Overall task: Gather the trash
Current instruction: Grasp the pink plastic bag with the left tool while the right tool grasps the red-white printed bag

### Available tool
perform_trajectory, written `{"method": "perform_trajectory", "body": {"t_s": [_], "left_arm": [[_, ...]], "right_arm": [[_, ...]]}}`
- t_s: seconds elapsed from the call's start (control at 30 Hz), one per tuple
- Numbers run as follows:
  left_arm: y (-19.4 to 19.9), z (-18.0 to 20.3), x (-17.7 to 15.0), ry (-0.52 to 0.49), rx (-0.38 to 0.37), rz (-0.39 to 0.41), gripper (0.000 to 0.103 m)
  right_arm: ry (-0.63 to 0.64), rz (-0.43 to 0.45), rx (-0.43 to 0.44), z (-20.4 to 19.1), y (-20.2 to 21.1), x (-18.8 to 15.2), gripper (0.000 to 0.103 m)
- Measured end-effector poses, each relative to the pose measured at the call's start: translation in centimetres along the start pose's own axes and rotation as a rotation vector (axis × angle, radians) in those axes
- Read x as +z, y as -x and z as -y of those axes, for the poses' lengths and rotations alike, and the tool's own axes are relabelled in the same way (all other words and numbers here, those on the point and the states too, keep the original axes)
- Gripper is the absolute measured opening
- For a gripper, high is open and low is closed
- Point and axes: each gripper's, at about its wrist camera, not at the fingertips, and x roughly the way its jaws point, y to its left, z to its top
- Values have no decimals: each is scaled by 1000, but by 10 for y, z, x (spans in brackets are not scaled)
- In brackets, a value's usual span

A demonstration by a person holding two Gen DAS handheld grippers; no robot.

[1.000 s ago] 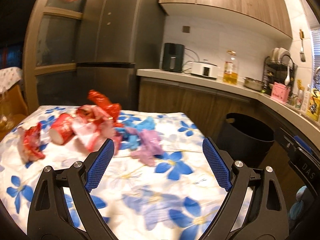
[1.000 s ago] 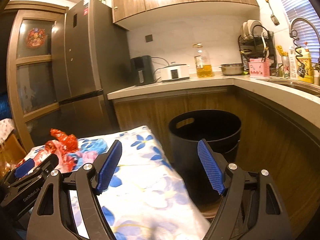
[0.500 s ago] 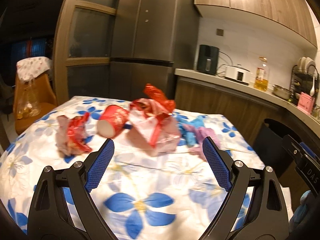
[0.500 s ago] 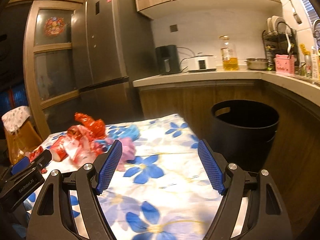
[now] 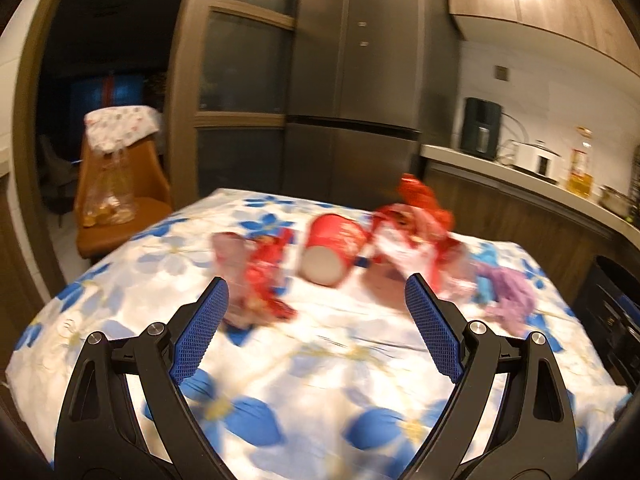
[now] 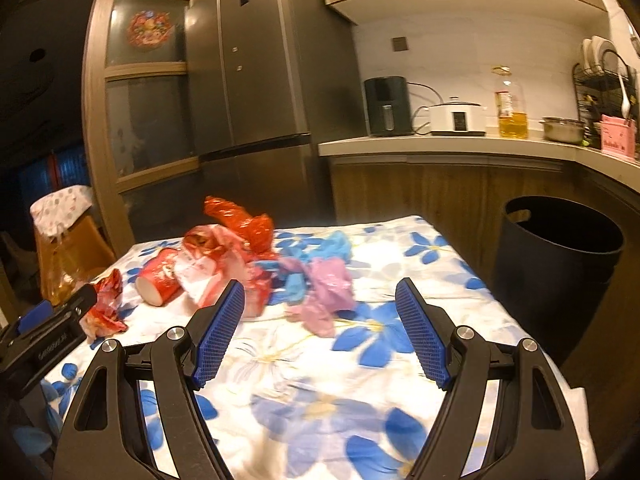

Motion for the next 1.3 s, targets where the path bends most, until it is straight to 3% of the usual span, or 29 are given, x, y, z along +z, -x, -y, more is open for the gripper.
{"method": "perform_trajectory", "body": {"t_s": [0.13,0.4,0.63,0.77,0.93,1.13,1.23,1.3], "left_arm": [[-18,-20,7,29,58,-13,88],[-48,-38,15,83,80,-75,84],[-74,-49,8,128,62,-200,53],[-77,-53,6,151,41,-219,36],[-73,-56,5,172,2,-200,30],[-55,-55,10,163,-46,-146,30],[-46,-54,12,146,-47,-128,30],[-43,-55,12,146,-48,-125,30]], "right_arm": [[14,3,31,-16,-12,3,76],[41,-3,59,-40,-47,9,76],[64,-42,65,-54,-83,10,71],[72,-62,67,-58,-98,8,69],[50,-113,80,-58,-119,7,63],[67,-168,114,-63,-133,3,51],[84,-183,128,-67,-136,1,40],[91,-185,136,-68,-136,0,27]]}}
